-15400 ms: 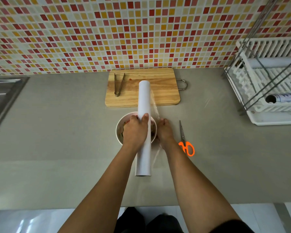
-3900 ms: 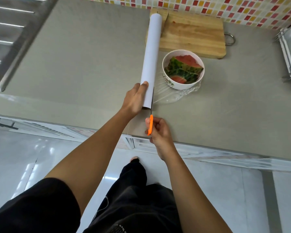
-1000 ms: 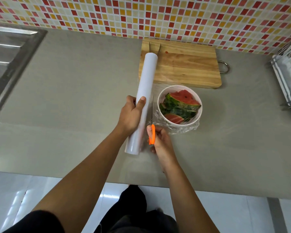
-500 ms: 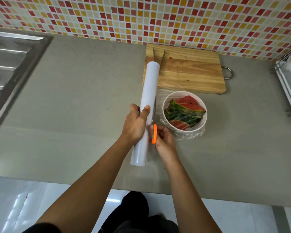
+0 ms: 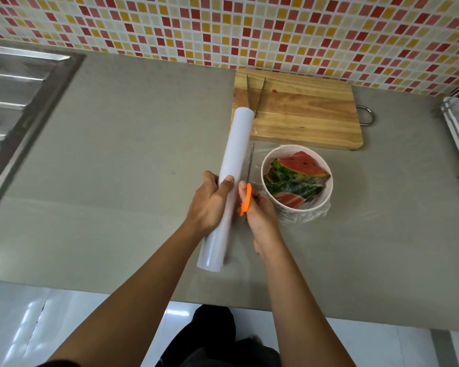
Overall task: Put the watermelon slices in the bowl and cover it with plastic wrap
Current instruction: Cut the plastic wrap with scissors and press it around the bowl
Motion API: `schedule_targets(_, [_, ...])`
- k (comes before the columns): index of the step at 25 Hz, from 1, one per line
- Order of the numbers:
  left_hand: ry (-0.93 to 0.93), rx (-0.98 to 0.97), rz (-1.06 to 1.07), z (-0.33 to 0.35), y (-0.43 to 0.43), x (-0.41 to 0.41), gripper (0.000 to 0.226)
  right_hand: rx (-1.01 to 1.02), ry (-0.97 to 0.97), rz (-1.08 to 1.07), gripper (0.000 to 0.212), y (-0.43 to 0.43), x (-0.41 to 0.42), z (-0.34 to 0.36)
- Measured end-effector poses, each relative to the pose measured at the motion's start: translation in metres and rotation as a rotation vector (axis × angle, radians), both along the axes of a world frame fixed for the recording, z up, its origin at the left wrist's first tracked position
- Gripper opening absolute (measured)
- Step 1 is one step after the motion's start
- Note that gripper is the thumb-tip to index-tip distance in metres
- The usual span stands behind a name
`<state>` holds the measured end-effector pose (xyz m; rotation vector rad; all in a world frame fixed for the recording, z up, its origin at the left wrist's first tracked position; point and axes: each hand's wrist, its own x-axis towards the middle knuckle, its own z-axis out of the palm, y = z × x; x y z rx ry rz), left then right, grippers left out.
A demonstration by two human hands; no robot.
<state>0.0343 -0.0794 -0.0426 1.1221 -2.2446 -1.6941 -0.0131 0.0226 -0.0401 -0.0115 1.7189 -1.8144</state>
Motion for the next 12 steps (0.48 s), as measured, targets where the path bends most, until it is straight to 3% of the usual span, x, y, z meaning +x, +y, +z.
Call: schedule_targets(12, [-0.014,0.018,-0.015,0.003,-0.015,0.003,0.029,0.038,-0.066,-0.028,0.03,-0.025,-0.014,0.006])
